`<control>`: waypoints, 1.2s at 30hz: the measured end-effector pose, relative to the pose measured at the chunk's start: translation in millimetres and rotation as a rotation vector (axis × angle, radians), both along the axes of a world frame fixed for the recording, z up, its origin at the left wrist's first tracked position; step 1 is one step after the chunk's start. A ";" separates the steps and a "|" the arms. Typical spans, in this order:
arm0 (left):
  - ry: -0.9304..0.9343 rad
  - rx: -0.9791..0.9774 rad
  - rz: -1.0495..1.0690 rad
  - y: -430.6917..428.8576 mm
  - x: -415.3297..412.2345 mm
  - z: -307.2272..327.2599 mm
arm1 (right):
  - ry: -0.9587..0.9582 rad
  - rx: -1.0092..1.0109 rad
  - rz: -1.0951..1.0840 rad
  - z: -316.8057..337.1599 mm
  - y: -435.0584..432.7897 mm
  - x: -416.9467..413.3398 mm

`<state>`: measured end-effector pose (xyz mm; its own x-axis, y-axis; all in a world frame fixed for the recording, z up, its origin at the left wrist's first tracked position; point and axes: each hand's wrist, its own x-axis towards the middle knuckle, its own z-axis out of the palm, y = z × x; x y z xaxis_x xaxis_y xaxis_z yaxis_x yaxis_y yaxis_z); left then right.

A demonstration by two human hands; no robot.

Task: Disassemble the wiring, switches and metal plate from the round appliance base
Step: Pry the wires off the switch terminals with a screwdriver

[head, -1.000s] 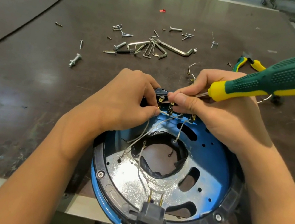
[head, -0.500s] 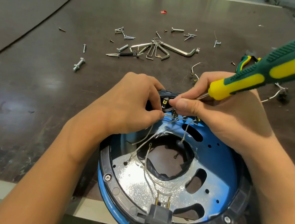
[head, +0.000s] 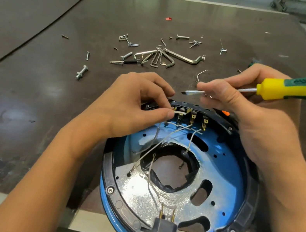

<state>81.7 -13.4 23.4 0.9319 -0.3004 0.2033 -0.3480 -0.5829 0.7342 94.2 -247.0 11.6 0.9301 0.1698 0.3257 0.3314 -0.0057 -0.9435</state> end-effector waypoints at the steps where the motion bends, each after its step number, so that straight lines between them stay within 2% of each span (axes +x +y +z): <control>1: -0.026 -0.017 0.007 2.4 -0.2 2.3 | -0.017 -0.017 0.029 0.3 -1.3 3.5; 3: -0.116 -0.010 0.055 8.3 -1.0 5.7 | -0.009 -0.030 0.043 5.0 -3.8 3.3; 6: -0.225 0.147 0.171 20.8 0.2 6.2 | -0.014 0.005 0.055 5.2 -6.3 0.4; 9: -0.200 0.259 0.227 29.8 2.0 3.2 | -0.040 0.047 -0.009 6.8 -6.0 -4.6; 13: -0.237 0.208 0.242 25.9 1.1 3.8 | -0.002 0.095 0.026 6.4 -17.7 -2.8; 16: -0.168 0.211 0.295 24.0 4.0 3.1 | 0.024 0.076 0.022 7.3 -21.6 -1.2; 18: -0.114 0.343 0.354 23.2 5.7 -0.9 | 0.030 0.076 0.048 7.4 -23.3 -0.3; 20: -0.160 0.453 0.397 18.1 4.2 -1.6 | 0.034 0.058 0.080 6.9 -26.7 0.9; 24: -0.319 0.313 0.206 3.2 -0.5 6.9 | 0.011 0.030 0.109 7.0 -29.9 0.5; 27: -0.253 0.407 0.072 -16.3 -5.0 8.0 | 0.002 0.026 0.099 6.9 -26.0 -1.7; 31: -0.169 0.545 0.009 -40.8 -8.9 0.6 | 0.028 -0.023 0.101 5.5 -20.8 -6.3; 36: -0.138 0.487 -0.003 -44.2 -6.6 -6.5 | -0.076 -0.203 0.064 8.4 -20.7 -7.5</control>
<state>75.0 -57.6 16.9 0.9050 -0.3940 0.1602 -0.4253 -0.8450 0.3244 86.7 -267.7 20.0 0.8892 0.2972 0.3477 0.4076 -0.1698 -0.8972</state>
